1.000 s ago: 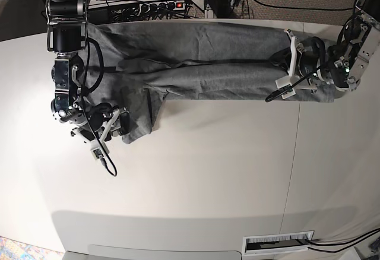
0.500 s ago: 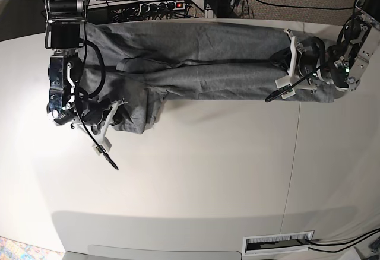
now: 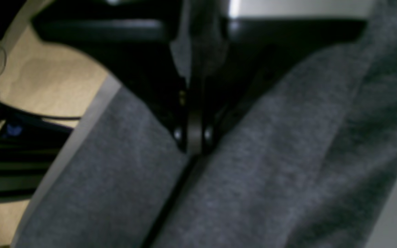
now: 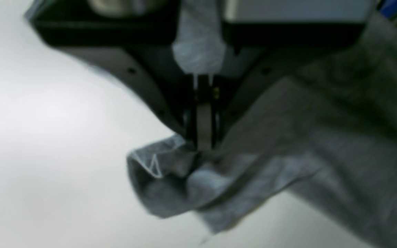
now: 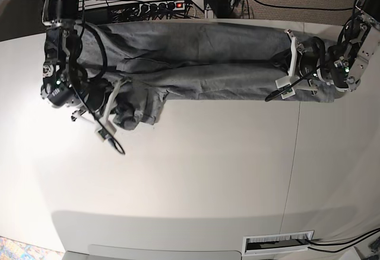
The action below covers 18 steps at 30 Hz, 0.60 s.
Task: Fold the T-shirt properly
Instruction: 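Pull the strip end with the right gripper and straighten the strip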
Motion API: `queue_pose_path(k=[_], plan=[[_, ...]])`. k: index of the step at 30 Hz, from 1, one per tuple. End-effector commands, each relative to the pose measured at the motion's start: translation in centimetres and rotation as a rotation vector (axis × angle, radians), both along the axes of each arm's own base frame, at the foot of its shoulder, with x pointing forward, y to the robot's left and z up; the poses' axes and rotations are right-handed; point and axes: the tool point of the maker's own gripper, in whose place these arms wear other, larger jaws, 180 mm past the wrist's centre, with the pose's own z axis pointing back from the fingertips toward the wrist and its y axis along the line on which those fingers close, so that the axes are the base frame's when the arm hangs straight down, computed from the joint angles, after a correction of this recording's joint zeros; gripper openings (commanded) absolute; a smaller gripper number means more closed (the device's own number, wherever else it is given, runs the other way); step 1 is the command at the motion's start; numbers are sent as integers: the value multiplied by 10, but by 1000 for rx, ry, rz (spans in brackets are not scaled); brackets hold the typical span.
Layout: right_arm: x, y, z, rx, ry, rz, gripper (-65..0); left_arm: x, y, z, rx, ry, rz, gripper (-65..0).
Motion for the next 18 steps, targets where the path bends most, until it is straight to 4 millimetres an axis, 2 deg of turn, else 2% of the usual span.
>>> queue_pose_path(k=[1, 5, 10, 18], plan=[[1, 0, 12, 5, -43, 7, -650, 9, 4, 8, 0, -33, 1, -650], [-33, -1, 12, -5, -39, 8, -650, 9, 3, 9, -5, -35, 2, -650], [-71, -18, 22, -36, -60, -42, -650, 9, 3, 9, -5, -36, 2, -650], [-118, -37, 44, -78, -72, -71, -650, 11, 2, 10, -18, -43, 6, -650]])
